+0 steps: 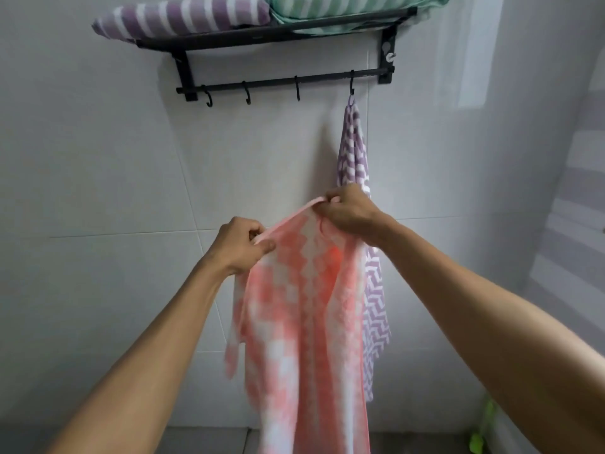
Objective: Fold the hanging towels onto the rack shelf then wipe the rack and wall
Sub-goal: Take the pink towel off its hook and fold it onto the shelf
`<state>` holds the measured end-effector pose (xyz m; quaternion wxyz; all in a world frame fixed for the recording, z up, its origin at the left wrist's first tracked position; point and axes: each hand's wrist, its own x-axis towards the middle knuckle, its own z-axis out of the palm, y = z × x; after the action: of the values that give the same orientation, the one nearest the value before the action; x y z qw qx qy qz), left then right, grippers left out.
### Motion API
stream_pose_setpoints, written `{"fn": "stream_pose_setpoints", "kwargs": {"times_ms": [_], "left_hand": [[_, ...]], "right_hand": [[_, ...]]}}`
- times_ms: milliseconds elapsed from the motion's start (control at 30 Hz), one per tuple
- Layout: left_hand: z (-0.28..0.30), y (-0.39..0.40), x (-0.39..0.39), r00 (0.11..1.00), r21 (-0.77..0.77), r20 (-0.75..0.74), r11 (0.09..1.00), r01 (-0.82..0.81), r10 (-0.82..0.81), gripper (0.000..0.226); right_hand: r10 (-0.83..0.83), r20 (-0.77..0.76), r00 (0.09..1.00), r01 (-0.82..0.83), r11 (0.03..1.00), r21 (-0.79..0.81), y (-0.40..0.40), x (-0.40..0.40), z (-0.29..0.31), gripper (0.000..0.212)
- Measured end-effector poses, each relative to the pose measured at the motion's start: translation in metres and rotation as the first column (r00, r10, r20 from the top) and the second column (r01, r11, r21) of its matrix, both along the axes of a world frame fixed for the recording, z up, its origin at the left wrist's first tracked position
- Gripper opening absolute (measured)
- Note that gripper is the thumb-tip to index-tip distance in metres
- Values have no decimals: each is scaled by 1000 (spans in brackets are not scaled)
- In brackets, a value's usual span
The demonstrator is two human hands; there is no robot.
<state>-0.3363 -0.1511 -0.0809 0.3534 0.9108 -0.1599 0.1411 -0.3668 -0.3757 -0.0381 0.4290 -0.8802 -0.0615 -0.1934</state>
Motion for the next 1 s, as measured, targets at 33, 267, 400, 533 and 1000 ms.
{"fn": "stream_pose_setpoints", "kwargs": {"times_ms": [33, 267, 400, 533, 1000], "left_hand": [[-8, 5, 0, 999, 31, -12, 998, -47, 48, 10], [-55, 55, 9, 970, -172, -148, 960, -219, 194, 13], [-52, 61, 14, 962, -299, -212, 926, -232, 173, 9], [-45, 62, 16, 950, -324, -205, 900, -292, 235, 12], [15, -41, -10, 933, -822, -306, 547, -159, -188, 10]], "right_hand": [[-48, -17, 999, 49, 997, 59, -7, 0, 1, 27], [-284, -138, 949, 308, 930, 202, -59, 2, 7, 21], [-334, -206, 920, 379, 891, 250, -73, -1, 6, 19], [-365, -257, 895, 434, 845, 312, -88, 0, 5, 17], [-19, -104, 994, 83, 741, 666, -13, -2, 3, 23]]}}
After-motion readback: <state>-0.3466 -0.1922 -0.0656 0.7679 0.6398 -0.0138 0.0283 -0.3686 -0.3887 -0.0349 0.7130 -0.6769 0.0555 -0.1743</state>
